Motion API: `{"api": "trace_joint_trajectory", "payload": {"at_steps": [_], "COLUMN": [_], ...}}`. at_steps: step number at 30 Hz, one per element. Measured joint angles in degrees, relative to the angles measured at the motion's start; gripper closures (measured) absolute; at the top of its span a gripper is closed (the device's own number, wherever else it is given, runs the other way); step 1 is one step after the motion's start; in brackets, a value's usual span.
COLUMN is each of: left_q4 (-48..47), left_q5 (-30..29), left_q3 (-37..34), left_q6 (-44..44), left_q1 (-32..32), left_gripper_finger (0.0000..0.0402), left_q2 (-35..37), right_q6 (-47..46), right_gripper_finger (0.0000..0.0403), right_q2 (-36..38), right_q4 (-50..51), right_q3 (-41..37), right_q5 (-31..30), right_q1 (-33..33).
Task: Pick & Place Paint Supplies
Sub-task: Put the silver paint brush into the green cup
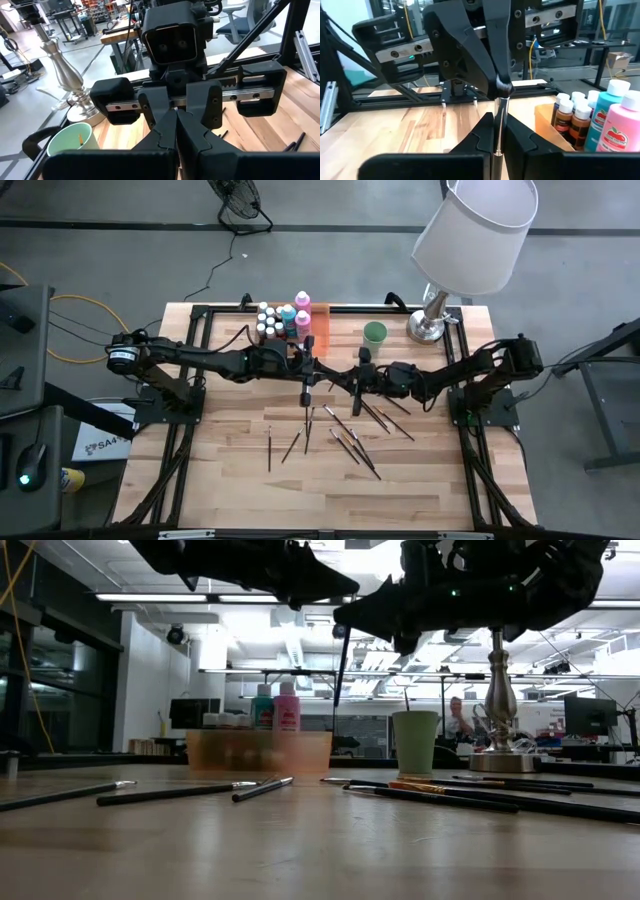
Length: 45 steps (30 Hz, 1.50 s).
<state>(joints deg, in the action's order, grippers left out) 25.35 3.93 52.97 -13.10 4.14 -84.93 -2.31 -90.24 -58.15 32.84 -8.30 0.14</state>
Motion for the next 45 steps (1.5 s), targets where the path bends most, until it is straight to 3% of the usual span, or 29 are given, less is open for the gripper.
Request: {"api": "trace_joint_trajectory", "payload": {"at_steps": [30,34,40,45], "left_q4": [-1.53,-1.55,-2.8,-9.55], "left_q5": [-1.8,-1.84,-3.14,-10.4], "left_q3": [0.0,0.0,0.0,0.0], "left_q6": [0.35,-0.63,-0.7,-0.15], "left_q1": [-0.02,-0.03,-0.04,-0.07], "left_gripper_finger": [0.0399,0.0368,0.0275,0.0209], "left_q2": [0.0,0.0,2.19,7.88], "right_q6": [-0.67,-0.97,-1.55,-2.38], "right_gripper_finger": [0.0391,0.0391,0.0391,0.0391], "right_q2": [0.02,0.63,4.64,9.3], "right_q4": [1.53,2.53,9.05,15.31], "right_q3": [0.0,0.0,-0.02,-0.02], "right_q5": [-5.93,-7.03,-11.11,-16.53], "right_q1": [1.05,0.92,0.98,0.96]}}
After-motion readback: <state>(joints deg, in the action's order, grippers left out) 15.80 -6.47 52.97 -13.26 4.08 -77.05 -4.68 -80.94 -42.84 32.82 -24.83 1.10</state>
